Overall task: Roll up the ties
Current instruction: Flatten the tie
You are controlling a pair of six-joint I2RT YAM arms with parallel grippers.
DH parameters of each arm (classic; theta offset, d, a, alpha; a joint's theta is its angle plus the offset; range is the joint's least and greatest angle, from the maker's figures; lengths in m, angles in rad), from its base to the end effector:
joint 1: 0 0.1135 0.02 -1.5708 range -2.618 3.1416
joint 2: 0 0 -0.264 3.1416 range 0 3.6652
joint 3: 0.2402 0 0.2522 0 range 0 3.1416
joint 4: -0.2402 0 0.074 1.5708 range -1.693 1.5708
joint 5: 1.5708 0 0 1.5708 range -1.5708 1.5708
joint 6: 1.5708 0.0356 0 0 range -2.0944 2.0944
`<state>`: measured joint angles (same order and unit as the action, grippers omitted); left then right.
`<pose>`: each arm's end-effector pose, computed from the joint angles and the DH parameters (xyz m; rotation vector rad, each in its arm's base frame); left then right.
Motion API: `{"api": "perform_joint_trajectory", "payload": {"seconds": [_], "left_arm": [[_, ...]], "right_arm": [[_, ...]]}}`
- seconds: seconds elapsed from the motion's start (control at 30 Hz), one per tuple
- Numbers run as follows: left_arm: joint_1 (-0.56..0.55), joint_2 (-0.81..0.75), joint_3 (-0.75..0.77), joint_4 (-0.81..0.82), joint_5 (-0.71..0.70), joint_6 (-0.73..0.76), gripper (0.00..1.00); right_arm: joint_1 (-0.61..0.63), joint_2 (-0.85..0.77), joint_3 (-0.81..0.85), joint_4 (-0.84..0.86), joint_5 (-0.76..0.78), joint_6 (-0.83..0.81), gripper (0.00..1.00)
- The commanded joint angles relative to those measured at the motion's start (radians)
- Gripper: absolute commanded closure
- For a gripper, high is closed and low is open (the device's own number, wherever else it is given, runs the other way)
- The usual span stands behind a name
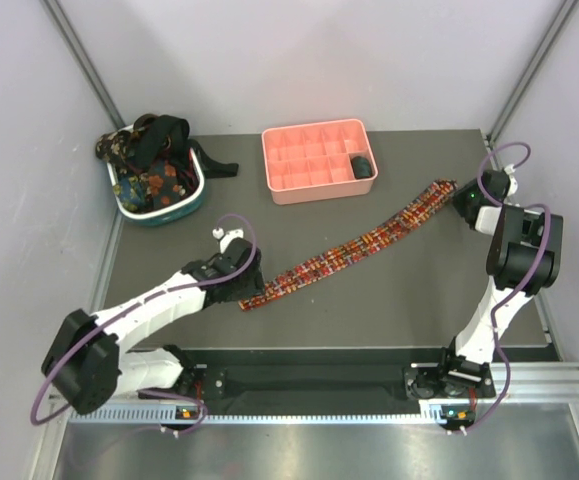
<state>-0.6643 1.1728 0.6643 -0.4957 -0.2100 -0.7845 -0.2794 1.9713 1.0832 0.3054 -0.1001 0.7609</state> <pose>0.1772 -0.1293 0.1982 -0.2328 2.5575 -0.2926 0.4003 -0.1111 0.1442 1.0300 1.9162 0.3851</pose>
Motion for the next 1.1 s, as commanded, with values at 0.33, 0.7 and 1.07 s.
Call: {"api": "perform_joint_trajectory", "payload": {"seconds": [0.33,0.7,1.07], "left_arm": [[-0.070,0.209,0.055,-0.011,-0.146,-0.087,0.48],[-0.070,0.134,-0.034,0.017,-0.138,-0.116,1.00],[-0.070,-0.111,-0.104,-0.093,-0.135,-0.163,1.00]], "right_arm": [[-0.011,-0.002,0.023,0.054,0.022,-0.029,0.70],[-0.010,-0.008,0.058,-0.003,0.033,-0.051,0.74],[-0.010,0.018,0.086,-0.003,0.005,-0.044,0.76]]}}
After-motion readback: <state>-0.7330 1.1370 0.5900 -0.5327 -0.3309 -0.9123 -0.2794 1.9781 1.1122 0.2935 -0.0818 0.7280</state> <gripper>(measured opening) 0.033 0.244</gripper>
